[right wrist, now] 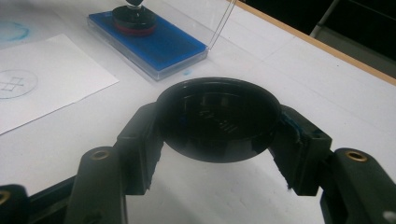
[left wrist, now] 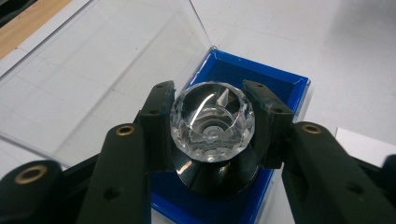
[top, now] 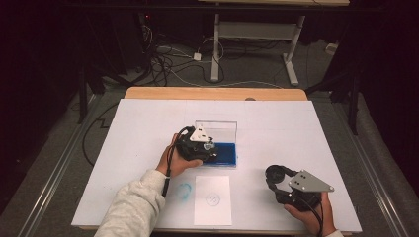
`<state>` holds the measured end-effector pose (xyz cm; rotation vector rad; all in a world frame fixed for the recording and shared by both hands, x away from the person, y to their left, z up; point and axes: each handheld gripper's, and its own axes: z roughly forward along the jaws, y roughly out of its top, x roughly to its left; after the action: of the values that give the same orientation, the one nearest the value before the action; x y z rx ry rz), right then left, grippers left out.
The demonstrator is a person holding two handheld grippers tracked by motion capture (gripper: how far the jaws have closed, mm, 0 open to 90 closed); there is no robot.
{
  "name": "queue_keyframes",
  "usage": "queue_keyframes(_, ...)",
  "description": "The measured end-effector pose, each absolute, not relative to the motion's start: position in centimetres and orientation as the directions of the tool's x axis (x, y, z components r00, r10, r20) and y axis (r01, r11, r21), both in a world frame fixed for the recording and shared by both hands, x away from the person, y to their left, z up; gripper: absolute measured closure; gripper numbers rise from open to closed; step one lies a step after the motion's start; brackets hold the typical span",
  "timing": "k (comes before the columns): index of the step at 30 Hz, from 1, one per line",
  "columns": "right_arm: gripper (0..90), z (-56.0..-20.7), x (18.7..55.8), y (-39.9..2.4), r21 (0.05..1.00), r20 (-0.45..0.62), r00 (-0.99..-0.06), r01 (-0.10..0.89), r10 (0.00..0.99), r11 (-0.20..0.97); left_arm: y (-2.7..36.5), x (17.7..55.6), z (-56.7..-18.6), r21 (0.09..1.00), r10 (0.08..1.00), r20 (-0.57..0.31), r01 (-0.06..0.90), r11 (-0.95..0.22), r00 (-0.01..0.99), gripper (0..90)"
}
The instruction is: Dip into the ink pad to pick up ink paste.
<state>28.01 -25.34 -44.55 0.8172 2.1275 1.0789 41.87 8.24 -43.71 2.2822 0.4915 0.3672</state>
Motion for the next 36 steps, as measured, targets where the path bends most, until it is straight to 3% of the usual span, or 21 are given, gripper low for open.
queue_keyframes(7, 38.5, -44.5, 28.1, -25.8, 0.852, -0.230, -0.608, 0.252, 0.760, 0.459, 8.0, 41.7, -43.4, 0.703, 0.441, 0.144, 0.222, -0.676, 0.886, 55.2)
queue_keyframes(17, 38.5, -44.4, 28.1, -25.9, 0.858, -0.232, -0.587, 0.252, 0.775, 0.448, 8.2, 42.0, -43.1, 0.700, 0.443, 0.120, 0.241, -0.673, 0.888, 55.3)
queue_keyframes(24, 38.5, -44.5, 28.2, -26.0, 0.858, -0.231, -0.589, 0.252, 0.775, 0.448, 9.1, 42.2, -40.4, 0.750, 0.474, 0.104, 0.244, -0.614, 0.874, 55.3)
queue_keyframes(36, 38.4, -44.4, 28.2, -26.2, 0.864, -0.226, -0.575, 0.254, 0.786, 0.434, 6.5, 41.8, -37.6, 0.765, 0.420, 0.135, 0.175, -0.620, 0.897, 55.3)
